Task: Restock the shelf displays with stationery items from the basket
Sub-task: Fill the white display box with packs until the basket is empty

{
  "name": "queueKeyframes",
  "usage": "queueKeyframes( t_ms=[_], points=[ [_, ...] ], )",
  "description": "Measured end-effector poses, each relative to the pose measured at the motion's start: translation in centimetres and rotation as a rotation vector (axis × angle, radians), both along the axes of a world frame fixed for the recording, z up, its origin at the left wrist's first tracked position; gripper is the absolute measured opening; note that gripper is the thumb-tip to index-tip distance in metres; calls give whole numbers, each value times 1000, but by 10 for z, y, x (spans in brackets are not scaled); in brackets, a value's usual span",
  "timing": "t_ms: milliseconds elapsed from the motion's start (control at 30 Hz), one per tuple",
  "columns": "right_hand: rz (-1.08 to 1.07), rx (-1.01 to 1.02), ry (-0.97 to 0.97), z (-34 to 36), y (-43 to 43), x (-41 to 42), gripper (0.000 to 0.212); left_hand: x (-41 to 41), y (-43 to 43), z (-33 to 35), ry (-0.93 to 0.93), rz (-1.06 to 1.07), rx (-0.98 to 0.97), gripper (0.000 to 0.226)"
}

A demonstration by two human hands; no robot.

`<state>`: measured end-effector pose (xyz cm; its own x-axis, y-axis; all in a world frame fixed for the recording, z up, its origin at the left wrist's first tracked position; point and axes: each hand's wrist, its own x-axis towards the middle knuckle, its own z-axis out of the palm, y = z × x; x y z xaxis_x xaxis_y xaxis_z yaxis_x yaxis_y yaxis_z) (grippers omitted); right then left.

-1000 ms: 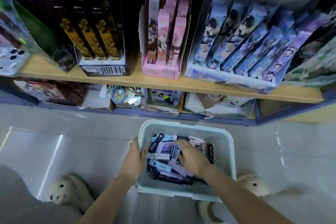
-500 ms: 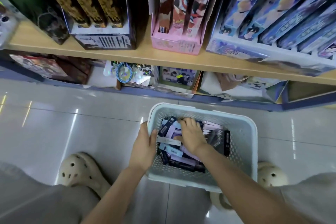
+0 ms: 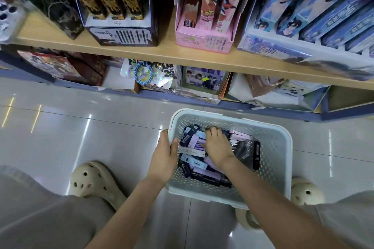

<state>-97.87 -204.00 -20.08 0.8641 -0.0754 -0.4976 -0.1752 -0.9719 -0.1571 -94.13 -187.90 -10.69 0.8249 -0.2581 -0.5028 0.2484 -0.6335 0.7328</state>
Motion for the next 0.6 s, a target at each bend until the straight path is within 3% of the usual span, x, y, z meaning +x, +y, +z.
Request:
queueKeyframes(
  t_ms=[133,267,333,433,533,600],
  points=[
    [-2,15,44,4,-4,-7,47,0,0,-2,0,17,-4,8],
    [-284,284,67,17,-9,-21,29,-1,-1,-2,12,19,24,14],
    [-393,443,79,25,-12,-32,25,-4,-1,2,-113,60,47,24],
    [-437,595,85,39,-16,-45,20,-17,-1,15,-325,154,-27,21],
    [-420,670,64,53,-16,-54,23,-34,-14,25,-138,203,-149,17],
    [-432,716,22,66,-13,-57,24,-40,-27,22,200,246,-193,22]
  ],
)
